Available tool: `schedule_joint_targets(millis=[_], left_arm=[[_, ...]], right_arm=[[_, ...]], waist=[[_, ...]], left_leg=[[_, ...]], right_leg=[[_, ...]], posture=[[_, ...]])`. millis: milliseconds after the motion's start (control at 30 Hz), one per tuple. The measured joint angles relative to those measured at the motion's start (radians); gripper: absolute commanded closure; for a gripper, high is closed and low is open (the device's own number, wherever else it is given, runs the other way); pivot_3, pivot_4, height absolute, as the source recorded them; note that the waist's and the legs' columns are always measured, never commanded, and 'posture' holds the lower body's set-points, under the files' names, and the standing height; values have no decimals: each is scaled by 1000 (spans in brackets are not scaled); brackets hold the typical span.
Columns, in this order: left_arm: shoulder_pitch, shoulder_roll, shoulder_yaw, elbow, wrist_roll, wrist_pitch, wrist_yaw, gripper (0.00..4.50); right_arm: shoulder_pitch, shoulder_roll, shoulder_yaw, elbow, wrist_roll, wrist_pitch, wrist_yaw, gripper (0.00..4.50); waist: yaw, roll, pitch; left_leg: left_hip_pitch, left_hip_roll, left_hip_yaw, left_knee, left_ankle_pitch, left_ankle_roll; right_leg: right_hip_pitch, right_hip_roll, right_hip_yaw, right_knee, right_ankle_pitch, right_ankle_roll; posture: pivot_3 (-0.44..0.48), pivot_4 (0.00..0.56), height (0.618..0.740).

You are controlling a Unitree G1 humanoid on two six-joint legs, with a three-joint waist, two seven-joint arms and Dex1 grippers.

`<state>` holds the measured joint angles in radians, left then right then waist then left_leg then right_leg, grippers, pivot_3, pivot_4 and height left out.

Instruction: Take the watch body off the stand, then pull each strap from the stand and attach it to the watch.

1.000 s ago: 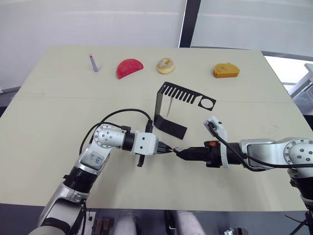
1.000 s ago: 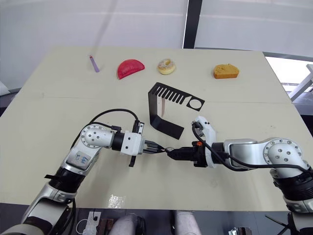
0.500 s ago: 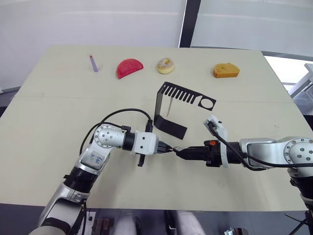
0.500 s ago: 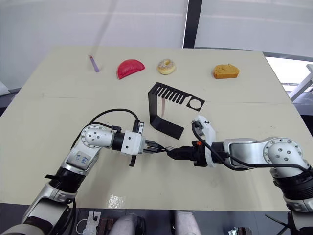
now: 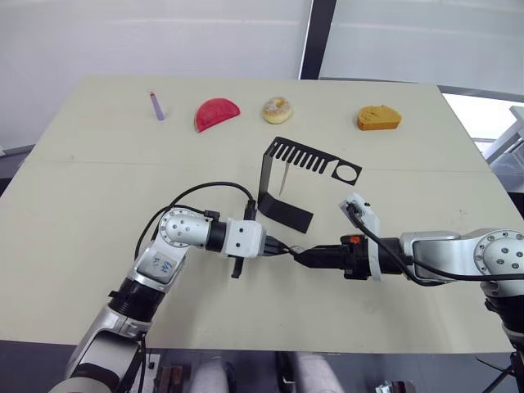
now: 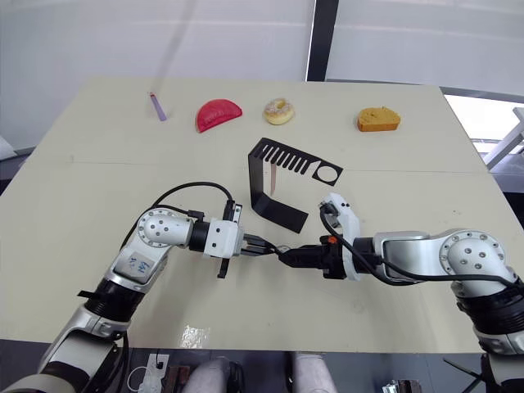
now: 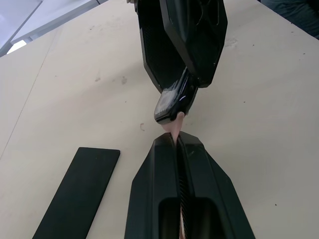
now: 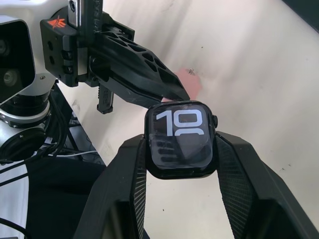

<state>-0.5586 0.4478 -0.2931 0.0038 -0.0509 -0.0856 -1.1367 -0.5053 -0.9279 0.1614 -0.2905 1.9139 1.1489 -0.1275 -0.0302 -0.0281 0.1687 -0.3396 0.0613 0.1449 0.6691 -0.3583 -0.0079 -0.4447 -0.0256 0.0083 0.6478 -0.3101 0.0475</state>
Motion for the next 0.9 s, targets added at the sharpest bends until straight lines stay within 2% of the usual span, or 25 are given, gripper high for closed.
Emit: schedule_joint_targets(millis=[567,667,733,900], left_arm=[[0,2,0,5,3,0,1,4500],[0,9,1,-9,-10,33,-1,3530],[7,28,3,-50,-41,55,-15,2566],[89,196,118,-157,-202,204,-92,36]], right_arm=[[-15,0,20,-2,-2,-8,0,3007],[-15,0,21,-21,-23,-1,11,3007],[-14,-1,21,-51,-50,9,36,3007],[51,-98,-69,-206,-280,8,237,3007]], waist=[[0,0,0],[0,0,0],[-2,0,0],[-5,1,0]], left_leg=[[0,0,0,0,0,0],[0,0,0,0,0,0],[0,0,0,0,0,0],[0,1,-1,-1,0,0]], right_leg=[[0,0,0,0,0,0],[0,0,0,0,0,0],[0,0,0,0,0,0],[0,0,-1,0,0,0]], posture=[[0,150,737],[0,150,737],[0,150,737],[0,150,737]])
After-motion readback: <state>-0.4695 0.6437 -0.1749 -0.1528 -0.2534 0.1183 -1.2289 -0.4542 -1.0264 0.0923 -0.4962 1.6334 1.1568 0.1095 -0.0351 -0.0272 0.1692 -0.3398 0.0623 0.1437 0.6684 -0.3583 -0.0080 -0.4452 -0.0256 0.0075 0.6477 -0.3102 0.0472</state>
